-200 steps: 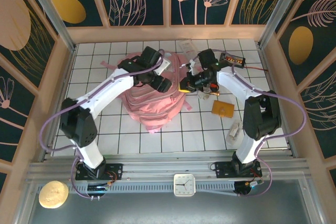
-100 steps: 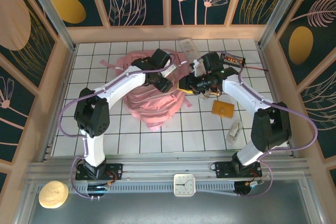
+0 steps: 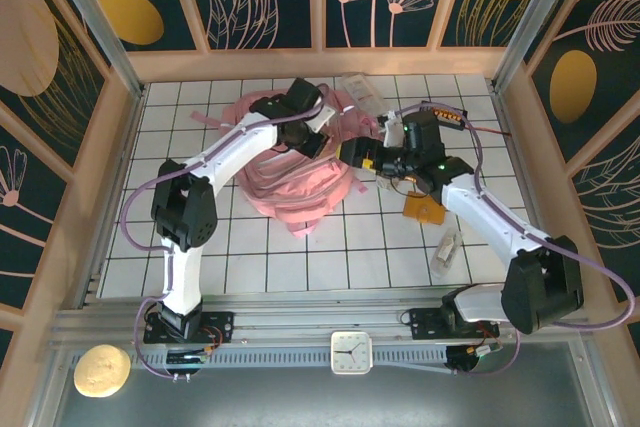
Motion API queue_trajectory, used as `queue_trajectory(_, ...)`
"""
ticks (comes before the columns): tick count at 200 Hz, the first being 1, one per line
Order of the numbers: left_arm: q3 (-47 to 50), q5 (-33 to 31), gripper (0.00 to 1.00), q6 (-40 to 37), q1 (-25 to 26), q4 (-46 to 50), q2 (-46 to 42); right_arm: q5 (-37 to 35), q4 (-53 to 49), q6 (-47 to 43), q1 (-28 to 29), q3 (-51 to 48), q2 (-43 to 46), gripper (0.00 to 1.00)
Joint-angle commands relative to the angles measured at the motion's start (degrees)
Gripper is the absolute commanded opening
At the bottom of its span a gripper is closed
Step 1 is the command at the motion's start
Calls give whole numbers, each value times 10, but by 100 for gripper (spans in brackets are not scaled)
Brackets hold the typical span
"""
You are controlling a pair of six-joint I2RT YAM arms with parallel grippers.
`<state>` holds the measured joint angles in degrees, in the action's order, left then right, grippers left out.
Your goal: Pack the student bag
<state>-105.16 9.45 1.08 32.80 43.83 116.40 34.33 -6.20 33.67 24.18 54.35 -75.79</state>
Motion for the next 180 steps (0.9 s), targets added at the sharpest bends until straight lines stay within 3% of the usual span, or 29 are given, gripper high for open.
queue_trajectory(1, -34, 68, 0, 90, -16, -25, -30, -30, 60, 70, -4, -30, 1, 96)
queue_trajectory(33, -44, 104, 0, 118, -16, -27, -29, -22, 111, 106, -9, -34, -35, 76)
queue_trajectory(78, -97, 123, 0, 137, -16, -10, -29, 18, 181, 120, -32, -29, -84, 63)
queue_trajectory(145, -101, 147, 0, 140, -16, 0, -33, 36, 215, 118, -48, -10, -124, 61)
queue_trajectory(180, -92, 151, 0, 135, -16, 3, -33, 52, 214, 121, -49, 19, -139, 54)
